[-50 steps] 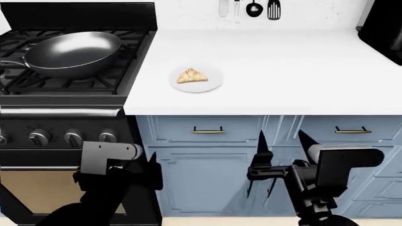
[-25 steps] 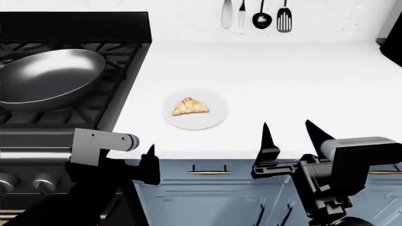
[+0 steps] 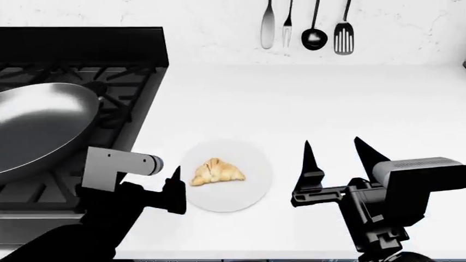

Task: Pick the croissant and place it on the pan. Then turn on the stove to warm the croissant.

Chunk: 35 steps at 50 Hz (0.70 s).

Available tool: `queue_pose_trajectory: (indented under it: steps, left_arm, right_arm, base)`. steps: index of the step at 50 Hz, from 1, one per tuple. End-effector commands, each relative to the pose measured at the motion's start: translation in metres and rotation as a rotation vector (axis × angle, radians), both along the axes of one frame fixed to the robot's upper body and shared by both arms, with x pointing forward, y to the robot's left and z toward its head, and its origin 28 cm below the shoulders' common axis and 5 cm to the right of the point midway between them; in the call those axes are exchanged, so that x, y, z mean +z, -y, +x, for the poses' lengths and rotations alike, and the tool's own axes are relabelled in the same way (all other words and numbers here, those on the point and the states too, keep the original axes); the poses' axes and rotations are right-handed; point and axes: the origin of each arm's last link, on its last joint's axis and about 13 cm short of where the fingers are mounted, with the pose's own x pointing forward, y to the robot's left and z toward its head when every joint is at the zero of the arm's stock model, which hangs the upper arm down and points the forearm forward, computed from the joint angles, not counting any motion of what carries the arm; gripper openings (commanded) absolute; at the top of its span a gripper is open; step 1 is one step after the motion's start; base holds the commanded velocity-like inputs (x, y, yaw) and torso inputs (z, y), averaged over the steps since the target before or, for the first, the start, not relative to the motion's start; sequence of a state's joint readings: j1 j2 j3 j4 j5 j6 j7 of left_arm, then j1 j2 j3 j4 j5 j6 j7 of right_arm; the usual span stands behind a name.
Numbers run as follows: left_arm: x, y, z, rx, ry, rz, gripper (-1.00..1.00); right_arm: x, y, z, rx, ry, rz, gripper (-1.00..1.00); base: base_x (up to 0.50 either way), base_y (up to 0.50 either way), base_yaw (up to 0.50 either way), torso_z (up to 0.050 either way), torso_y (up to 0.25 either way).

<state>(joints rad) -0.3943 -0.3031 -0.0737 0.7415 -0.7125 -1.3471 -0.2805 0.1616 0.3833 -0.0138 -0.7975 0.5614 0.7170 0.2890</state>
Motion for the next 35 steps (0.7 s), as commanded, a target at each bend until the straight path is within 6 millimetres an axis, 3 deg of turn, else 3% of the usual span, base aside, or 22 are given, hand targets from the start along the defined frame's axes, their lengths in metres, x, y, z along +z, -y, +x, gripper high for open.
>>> queue_pose_trajectory:
  steps: [1, 12, 20, 35]
  left_arm:
    - [0.001, -0.001, 0.003, -0.038, 0.011, -0.014, 1.00]
    - [0.029, -0.017, 0.025, -0.092, 0.104, 0.009, 1.00]
    - [0.054, -0.022, 0.032, -0.295, 0.126, 0.035, 1.00]
    - [0.053, -0.013, 0.042, -0.496, 0.031, 0.083, 1.00]
  right_arm:
    - [0.001, -0.002, -0.002, 0.020, 0.013, -0.012, 1.00]
    - [0.005, -0.002, -0.002, 0.027, 0.023, -0.013, 1.00]
    - [0.007, -0.002, -0.002, 0.021, 0.029, -0.011, 1.00]
    - [0.010, 0.002, -0.002, 0.001, 0.029, -0.012, 1.00]
  base:
    - [0.00, 0.00, 0.00, 0.000, 0.000]
    - [0.00, 0.00, 0.00, 0.000, 0.000]
    - [0.00, 0.00, 0.00, 0.000, 0.000]
    - [0.00, 0.00, 0.00, 0.000, 0.000]
